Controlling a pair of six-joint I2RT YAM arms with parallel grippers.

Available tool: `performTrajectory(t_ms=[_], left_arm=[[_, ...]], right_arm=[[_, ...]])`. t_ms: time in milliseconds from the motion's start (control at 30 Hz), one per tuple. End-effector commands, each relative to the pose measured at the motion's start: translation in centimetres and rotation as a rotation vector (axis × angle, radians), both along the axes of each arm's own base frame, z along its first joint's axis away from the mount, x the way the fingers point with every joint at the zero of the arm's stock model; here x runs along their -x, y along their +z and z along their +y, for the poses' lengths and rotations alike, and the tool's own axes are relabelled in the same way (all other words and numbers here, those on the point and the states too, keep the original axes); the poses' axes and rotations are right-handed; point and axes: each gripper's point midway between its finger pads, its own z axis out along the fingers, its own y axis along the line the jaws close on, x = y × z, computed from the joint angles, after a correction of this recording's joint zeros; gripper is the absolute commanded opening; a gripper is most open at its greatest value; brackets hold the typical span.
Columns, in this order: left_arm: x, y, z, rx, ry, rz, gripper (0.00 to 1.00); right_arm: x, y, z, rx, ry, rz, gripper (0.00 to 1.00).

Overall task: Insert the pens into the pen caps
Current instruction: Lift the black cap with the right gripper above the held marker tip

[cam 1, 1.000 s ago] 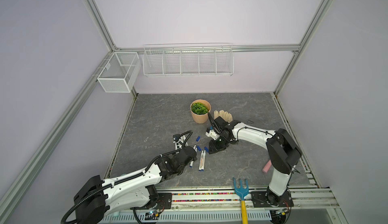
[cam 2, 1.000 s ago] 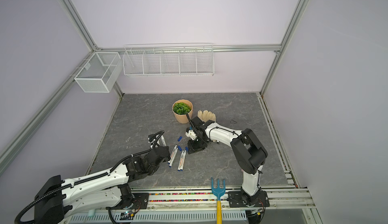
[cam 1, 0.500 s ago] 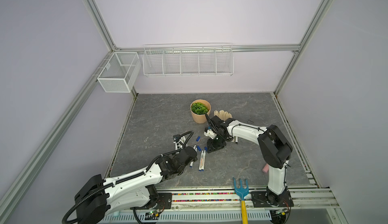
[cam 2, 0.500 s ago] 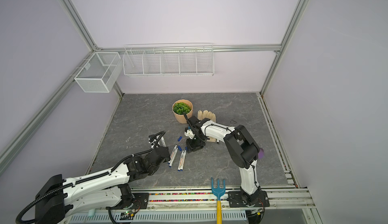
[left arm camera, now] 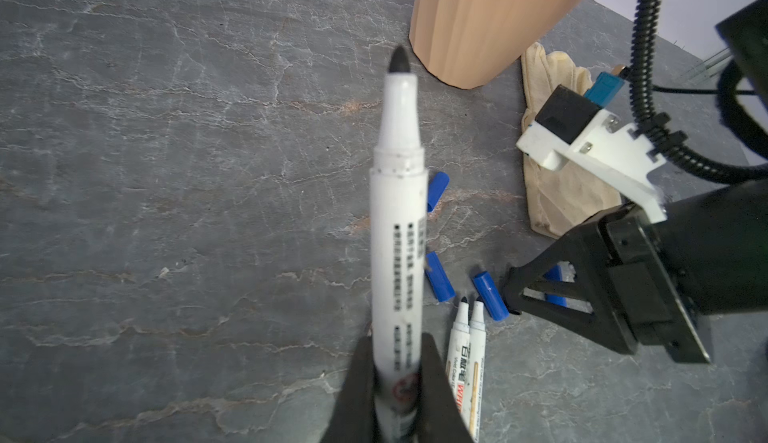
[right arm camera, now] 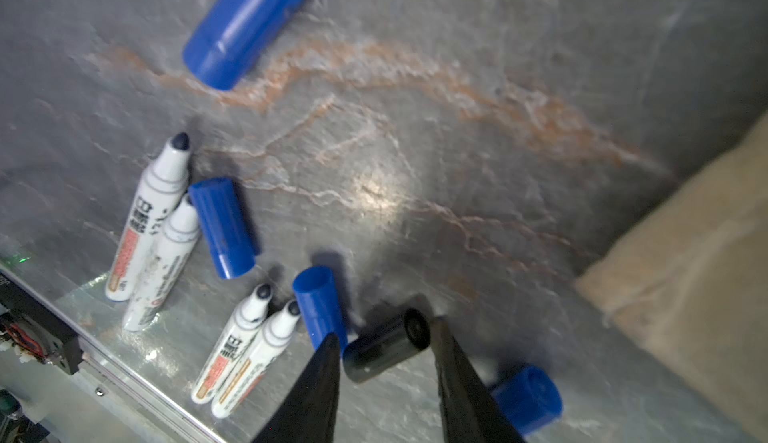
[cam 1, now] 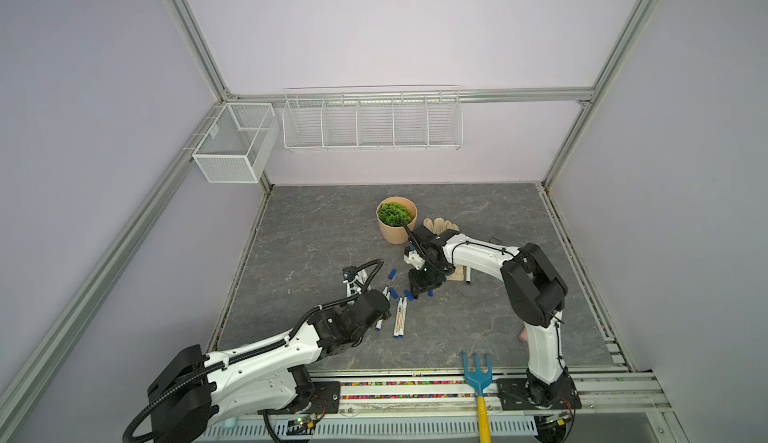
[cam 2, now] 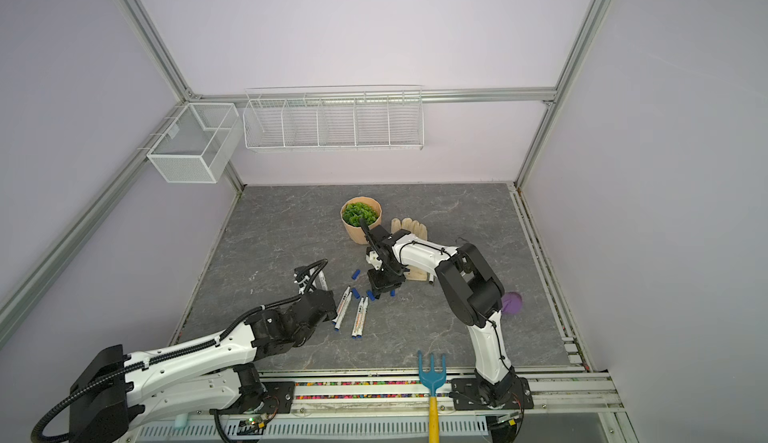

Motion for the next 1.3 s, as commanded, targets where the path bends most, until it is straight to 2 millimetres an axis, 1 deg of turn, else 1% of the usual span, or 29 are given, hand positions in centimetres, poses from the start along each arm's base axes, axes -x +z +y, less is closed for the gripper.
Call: performTrajectory(t_ms=[0, 267, 433, 600, 700, 733, 800, 867, 933, 1067, 1133, 1167, 1200, 1267], left_arm=[[-0.4, 1.0, -0.1, 0.024, 0.026, -0.014, 0.0], [-0.5, 1.0, -0.3, 0.024, 0.016, -0.015, 0.0], [-0.5, 1.0, -0.4, 0.024, 0.012, -0.014, 0.0], [-0.6, 1.2, -0.6, 0.022, 0.003, -0.019, 0.0], [-0.6, 1.3, -1.0, 0.026, -0.014, -0.018, 0.0], [-0.6, 1.4, -1.3, 0.027, -0.025, -0.018, 0.0], [-0.5, 1.5, -1.9, 0.027, -0.062, -0.021, 0.0], [-0.5, 1.7, -3.1, 0.036, -0.12, -0.026, 0.0], [-0.3, 1.9, -4.4, 0.05, -0.181, -0.027, 0.0], [0.3, 2.4, -8.1, 0.088, -0.358, -0.033, 0.0], [0.7, 2.5, -10.0, 0.114, -0.439, -0.035, 0.0], [1.1, 2.7, -11.0, 0.13, -0.486, -0.034, 0.0], [1.3, 2.7, -11.7, 0.135, -0.518, -0.026, 0.0], [1.7, 2.8, -13.0, 0.131, -0.572, -0.023, 0.0]], right_arm=[[0.5, -1.0, -0.9, 0.091, 0.014, -0.001, 0.39], [0.5, -2.1, -1.7, 0.205, 0.049, -0.064, 0.34], [0.5, -2.7, -1.7, 0.234, 0.062, -0.088, 0.27], [0.2, -2.2, -1.5, 0.225, 0.059, -0.123, 0.21], [-0.1, -1.1, -1.1, 0.178, 0.052, -0.153, 0.16], [-0.2, -0.4, -0.6, 0.14, 0.051, -0.168, 0.14], [-0.8, 1.8, 0.0, 0.057, 0.032, -0.215, 0.13], [-1.3, 4.9, 0.6, -0.051, 0.009, -0.271, 0.12], [-1.7, 8.1, 0.5, -0.155, -0.022, -0.327, 0.11], [-2.4, 14.0, -0.9, -0.384, -0.125, -0.415, 0.1], [-2.5, 16.3, -1.7, -0.5, -0.174, -0.453, 0.1], [-2.5, 17.5, -2.1, -0.557, -0.193, -0.48, 0.1], [-2.5, 18.3, -2.5, -0.592, -0.213, -0.506, 0.1], [-2.1, 19.9, -2.8, -0.678, -0.218, -0.563, 0.1]])
